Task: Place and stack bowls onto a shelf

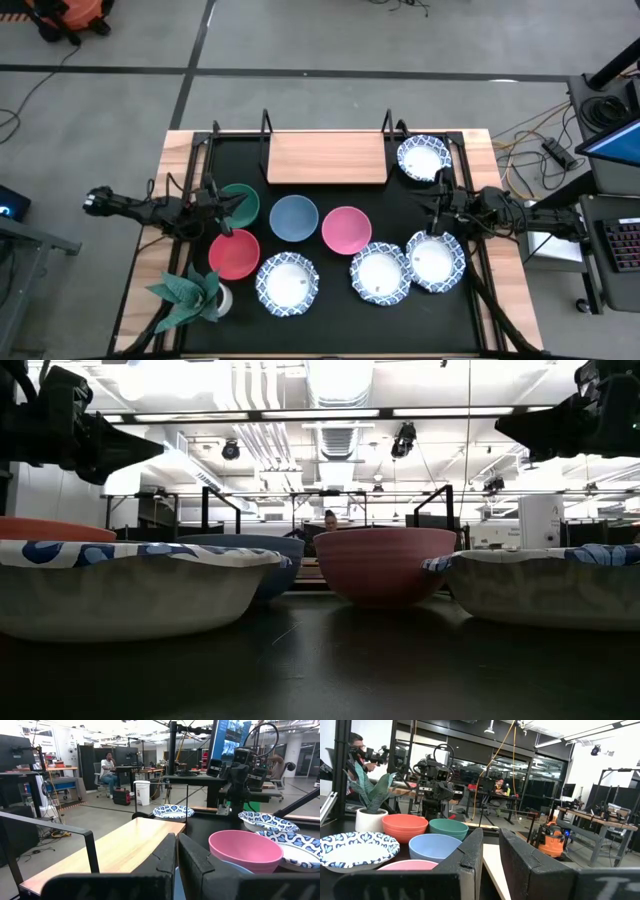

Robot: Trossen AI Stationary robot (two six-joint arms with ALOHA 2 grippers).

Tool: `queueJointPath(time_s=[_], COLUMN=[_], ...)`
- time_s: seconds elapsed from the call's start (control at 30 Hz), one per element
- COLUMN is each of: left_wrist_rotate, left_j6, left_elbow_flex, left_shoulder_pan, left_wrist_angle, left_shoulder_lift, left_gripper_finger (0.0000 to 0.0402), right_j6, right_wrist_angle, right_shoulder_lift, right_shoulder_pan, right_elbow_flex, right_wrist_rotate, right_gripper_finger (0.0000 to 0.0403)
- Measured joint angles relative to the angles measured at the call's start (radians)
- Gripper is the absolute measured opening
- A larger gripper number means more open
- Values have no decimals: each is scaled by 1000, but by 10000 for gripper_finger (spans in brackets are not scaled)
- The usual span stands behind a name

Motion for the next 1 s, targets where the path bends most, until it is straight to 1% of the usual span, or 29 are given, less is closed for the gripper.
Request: queueJointPath(time_s=[0.57,0.6,0.7,0.73,0.83,0.87,1.0], left_wrist_rotate=[0,0,0,0,0,0,0], left_j6=[0,0,0,0,-5,-29,-204], left_elbow_flex=[0,0,0,0,0,0,0], left_shoulder_pan=[0,0,0,0,0,0,0], left_wrist_angle=[0,0,0,1,14,22,71], left_shoulder_lift=[0,0,0,0,0,0,0], left_gripper_finger=[0,0,0,0,0,0,0], right_j6=[10,59,290,335,391,402,418], right_wrist_angle=[8,9,29,42,85,110,114], right_shoulder_lift=[0,0,1,1,5,10,56], right_shoulder_pan=[0,0,0,0,0,0,0], right_elbow_flex=[0,0,0,0,0,0,41], right_wrist_rotate=[0,-1,-1,-1,-3,-5,-1], right_gripper_finger=[54,54,54,54,54,54,54])
